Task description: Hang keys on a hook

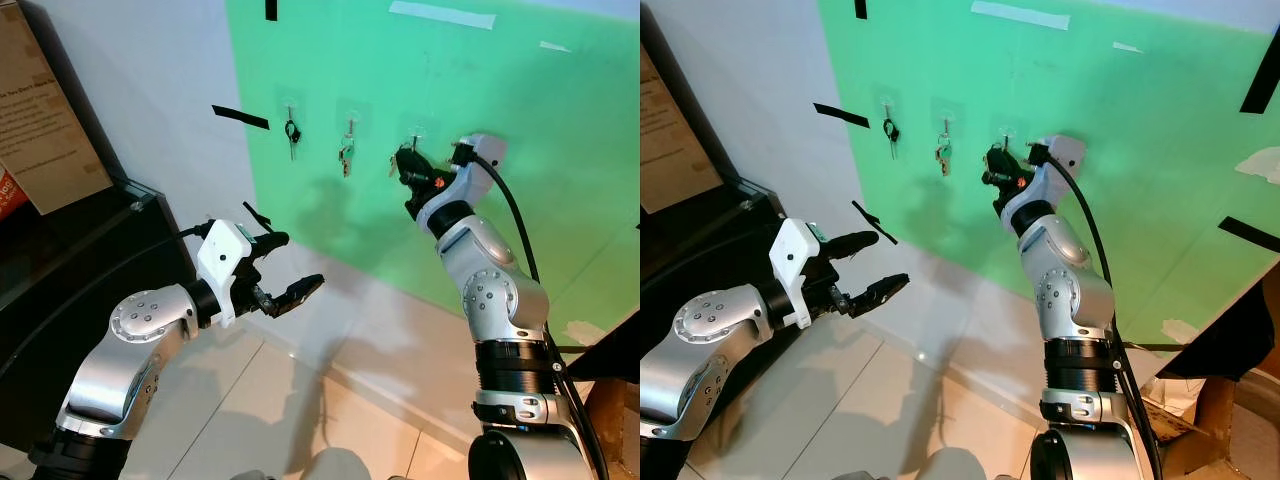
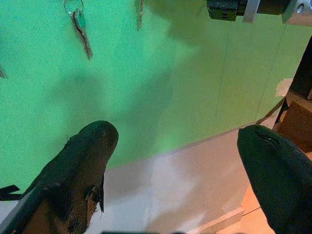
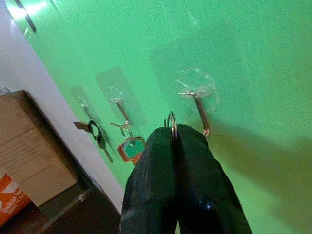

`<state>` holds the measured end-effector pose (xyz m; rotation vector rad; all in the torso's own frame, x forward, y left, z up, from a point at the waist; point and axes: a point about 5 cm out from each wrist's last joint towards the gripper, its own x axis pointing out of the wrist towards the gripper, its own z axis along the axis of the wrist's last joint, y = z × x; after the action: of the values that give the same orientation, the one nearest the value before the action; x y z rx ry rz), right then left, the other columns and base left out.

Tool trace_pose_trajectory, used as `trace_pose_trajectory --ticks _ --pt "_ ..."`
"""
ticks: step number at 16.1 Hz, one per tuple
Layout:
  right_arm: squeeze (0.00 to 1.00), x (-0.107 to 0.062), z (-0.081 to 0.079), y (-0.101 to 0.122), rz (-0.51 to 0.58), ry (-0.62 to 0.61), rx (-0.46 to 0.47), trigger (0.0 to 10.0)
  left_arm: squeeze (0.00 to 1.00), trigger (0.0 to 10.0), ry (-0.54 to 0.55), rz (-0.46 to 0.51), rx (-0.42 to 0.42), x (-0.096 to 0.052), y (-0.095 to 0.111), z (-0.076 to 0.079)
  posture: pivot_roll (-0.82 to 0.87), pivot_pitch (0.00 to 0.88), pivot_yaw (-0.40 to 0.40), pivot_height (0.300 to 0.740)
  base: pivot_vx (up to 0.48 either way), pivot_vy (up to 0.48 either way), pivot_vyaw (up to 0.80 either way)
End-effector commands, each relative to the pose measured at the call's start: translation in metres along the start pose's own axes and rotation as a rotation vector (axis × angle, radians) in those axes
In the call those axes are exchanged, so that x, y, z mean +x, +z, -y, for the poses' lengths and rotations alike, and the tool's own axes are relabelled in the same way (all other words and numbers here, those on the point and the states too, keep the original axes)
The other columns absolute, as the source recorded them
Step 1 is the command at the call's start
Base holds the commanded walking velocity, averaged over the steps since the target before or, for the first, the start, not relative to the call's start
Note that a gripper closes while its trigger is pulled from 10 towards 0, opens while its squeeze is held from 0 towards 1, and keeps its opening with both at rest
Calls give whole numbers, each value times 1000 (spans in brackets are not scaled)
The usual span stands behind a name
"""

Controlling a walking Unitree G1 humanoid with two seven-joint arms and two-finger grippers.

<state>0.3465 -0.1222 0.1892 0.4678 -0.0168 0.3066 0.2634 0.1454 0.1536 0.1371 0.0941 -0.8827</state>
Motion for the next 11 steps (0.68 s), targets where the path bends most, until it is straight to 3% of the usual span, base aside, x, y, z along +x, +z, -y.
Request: trace_pose_trajectory --ticks 1,7,11 --pt "0 3 2 2 -8 -19 40 10000 0 10000 -19 4 12 1 3 3 -27 0 8 740 0 0 0" --pt "0 2 14 -5 -63 -90 168 10000 0 10000 -21 0 11 1 4 2 -25 0 9 740 0 0 0" --pt "0 1 21 -8 -86 -128 156 10000 0 10000 -26 -1 13 2 4 3 -29 0 15 740 0 0 0"
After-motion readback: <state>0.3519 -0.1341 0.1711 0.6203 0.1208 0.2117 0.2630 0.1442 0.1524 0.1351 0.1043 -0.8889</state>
